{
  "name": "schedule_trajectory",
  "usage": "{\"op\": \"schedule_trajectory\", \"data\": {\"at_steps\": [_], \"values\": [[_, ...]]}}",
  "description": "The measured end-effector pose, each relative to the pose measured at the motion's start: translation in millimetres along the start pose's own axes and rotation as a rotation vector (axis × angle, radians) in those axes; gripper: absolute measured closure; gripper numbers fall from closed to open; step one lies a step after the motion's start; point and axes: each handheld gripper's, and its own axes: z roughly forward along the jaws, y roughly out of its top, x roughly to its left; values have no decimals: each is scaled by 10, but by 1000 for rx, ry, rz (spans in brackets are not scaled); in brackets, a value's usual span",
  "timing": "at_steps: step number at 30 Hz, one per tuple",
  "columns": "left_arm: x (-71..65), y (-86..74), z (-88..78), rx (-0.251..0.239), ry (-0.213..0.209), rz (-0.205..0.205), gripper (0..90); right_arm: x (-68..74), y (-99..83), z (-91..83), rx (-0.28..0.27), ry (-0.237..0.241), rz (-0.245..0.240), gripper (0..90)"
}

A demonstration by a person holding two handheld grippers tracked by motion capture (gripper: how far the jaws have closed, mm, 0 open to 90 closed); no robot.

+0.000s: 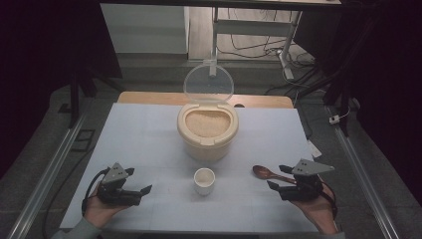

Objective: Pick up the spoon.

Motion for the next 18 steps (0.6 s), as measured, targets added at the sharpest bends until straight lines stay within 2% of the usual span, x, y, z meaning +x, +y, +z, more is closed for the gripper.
{"op": "schedule_trajectory", "data": {"at_steps": [8,11,12,18], "values": [[-5,-2,15,10,-2,4,107,-123,110,-10,85,5,-29,302],[-7,-3,27,16,-6,8,107,-229,149,-6,143,1,-42,304],[-7,-5,30,18,-6,9,107,-229,149,-6,143,1,-42,304],[-6,-10,41,28,-13,14,107,-426,111,31,247,-10,-34,312]]}}
